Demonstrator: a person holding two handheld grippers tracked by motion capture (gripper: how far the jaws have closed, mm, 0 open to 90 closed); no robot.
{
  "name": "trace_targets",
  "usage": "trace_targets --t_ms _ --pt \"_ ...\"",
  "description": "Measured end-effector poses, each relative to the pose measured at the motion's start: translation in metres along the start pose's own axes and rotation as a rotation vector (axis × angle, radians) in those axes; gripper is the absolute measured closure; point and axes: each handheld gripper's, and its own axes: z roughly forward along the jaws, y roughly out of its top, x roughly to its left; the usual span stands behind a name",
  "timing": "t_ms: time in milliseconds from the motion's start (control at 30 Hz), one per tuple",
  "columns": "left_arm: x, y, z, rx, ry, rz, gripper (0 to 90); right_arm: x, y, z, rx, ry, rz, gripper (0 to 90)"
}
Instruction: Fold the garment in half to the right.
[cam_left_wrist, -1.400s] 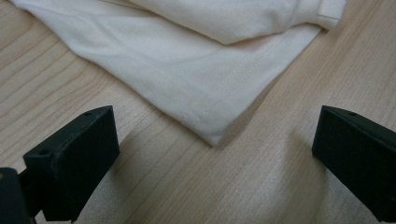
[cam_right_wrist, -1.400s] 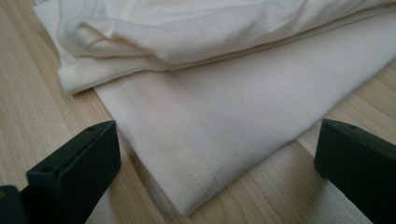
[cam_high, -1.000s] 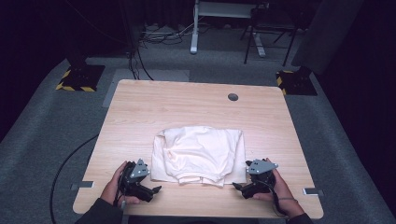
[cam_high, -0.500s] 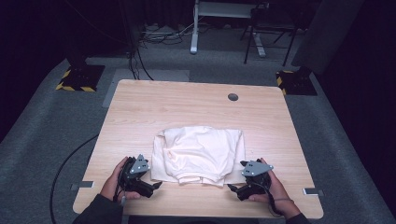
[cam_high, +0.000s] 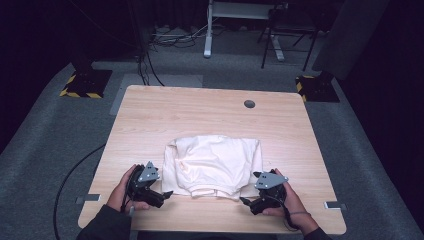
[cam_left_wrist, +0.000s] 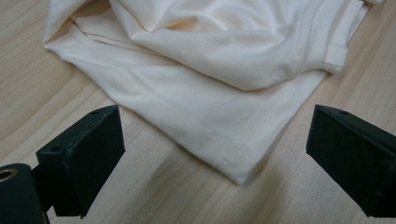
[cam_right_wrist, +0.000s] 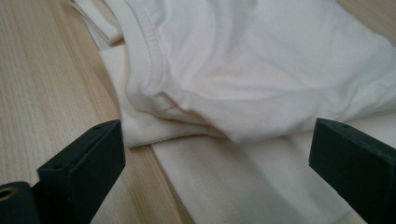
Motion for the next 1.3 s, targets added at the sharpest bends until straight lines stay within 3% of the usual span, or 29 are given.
trace_targets --t_ms 600,700,1300 --pt "0.006 0.008 0.003 0.005 0.010 0.002 4.3 0.017 0.034 0.014 -0.025 0.035 -0.087 4.2" --pt "0.007 0.010 0.004 0.015 0.028 0.004 4.2 0.020 0.039 0.017 -0.026 0.040 -0.099 4.2" --pt "0.014 0.022 0.012 0.010 0.029 0.004 4.2 0.034 0.057 0.036 -0.014 0.072 -0.164 4.2"
